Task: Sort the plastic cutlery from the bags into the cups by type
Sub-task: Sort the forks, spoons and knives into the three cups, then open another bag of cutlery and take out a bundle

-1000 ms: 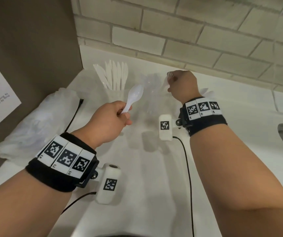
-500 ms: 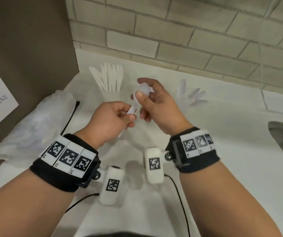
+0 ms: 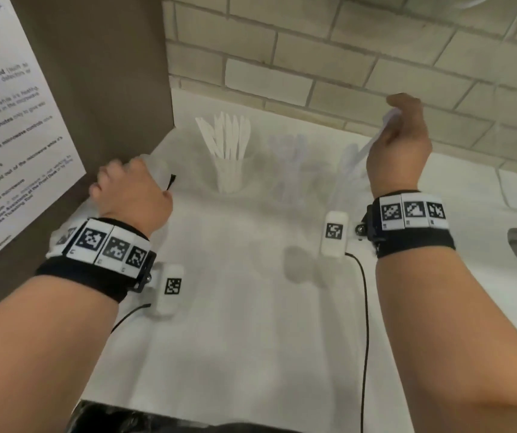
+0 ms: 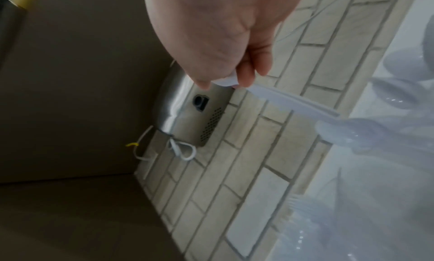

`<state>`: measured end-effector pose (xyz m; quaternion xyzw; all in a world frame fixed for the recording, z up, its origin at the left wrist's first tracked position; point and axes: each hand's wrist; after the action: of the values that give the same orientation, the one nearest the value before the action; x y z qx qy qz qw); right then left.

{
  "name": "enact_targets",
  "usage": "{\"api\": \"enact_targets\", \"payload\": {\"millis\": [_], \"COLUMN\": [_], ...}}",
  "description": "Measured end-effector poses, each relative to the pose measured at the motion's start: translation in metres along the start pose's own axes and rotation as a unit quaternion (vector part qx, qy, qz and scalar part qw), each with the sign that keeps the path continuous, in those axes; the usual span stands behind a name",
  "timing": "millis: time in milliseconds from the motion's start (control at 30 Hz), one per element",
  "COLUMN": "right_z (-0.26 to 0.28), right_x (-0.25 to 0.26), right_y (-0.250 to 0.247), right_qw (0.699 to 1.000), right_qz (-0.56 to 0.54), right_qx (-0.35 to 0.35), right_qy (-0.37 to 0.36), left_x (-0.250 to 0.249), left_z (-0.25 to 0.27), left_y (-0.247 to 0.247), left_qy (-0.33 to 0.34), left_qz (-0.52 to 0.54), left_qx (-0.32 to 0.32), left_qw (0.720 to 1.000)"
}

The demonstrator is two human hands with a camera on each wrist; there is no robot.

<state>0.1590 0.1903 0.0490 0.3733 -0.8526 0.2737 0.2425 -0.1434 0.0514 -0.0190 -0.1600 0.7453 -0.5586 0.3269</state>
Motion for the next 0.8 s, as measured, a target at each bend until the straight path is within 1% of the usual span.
{"api": "enact_targets", "payload": {"millis": [100, 167, 233, 333, 400, 467, 500, 567, 633, 700, 733, 767, 800], "right_z": [-0.007, -0.005, -0.001, 0.005, 0.008, 0.011, 0.013, 0.02, 0.033, 0.05, 0.061, 0.071, 0.081], "right_x": [-0.014, -0.02, -0.027, -0.036, -0.033, -0.026, -0.021, -0.007, 0.01, 0.027, 0.036, 0.045, 0.054], "right_y": [0.012, 0.019, 0.026, 0.033, 0.036, 0.038, 0.039, 0.041, 0.043, 0.046, 0.047, 0.048, 0.047], "right_qw": [0.996, 0.99, 0.973, 0.931, 0.919, 0.917, 0.923, 0.945, 0.965, 0.977, 0.978, 0.973, 0.957], "right_qz": [0.069, 0.102, 0.159, 0.251, 0.281, 0.298, 0.286, 0.222, 0.167, 0.094, 0.053, 0.025, 0.016], "right_qx": [0.032, 0.072, 0.132, 0.226, 0.24, 0.237, 0.229, 0.211, 0.195, 0.19, 0.201, 0.231, 0.289], "right_qy": [0.035, 0.071, 0.102, 0.136, 0.138, 0.122, 0.116, 0.115, 0.058, 0.002, -0.006, -0.009, -0.004], "left_x": [0.007, 0.006, 0.004, 0.0, -0.004, -0.008, -0.01, -0.012, -0.011, -0.008, -0.007, -0.006, -0.006], "left_z": [-0.014, -0.016, -0.014, -0.005, 0.001, 0.006, 0.008, 0.01, 0.009, 0.01, 0.011, 0.014, 0.018], "left_y": [0.007, 0.013, 0.017, 0.02, 0.021, 0.023, 0.023, 0.021, 0.018, 0.011, 0.007, 0.005, 0.002], "left_qy": [-0.073, -0.095, -0.089, -0.055, -0.045, -0.041, -0.037, -0.025, -0.02, -0.025, -0.036, -0.051, -0.068], "left_qz": [-0.072, -0.097, -0.117, -0.125, -0.127, -0.118, -0.103, -0.059, 0.001, 0.115, 0.186, 0.256, 0.32], "left_qx": [0.075, 0.113, 0.12, 0.14, 0.146, 0.164, 0.179, 0.193, 0.198, 0.208, 0.206, 0.203, 0.2], "left_qw": [0.992, 0.984, 0.982, 0.981, 0.98, 0.979, 0.978, 0.979, 0.98, 0.971, 0.96, 0.944, 0.924]}}
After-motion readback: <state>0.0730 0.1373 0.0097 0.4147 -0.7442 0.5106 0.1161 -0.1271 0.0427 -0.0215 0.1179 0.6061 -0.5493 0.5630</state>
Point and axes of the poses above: each hand's wrist, its own z-axis away from the middle knuckle, its own y-axis out of the palm, x = y × z, and after that the axes turned 5 degrees about -x, right-handed
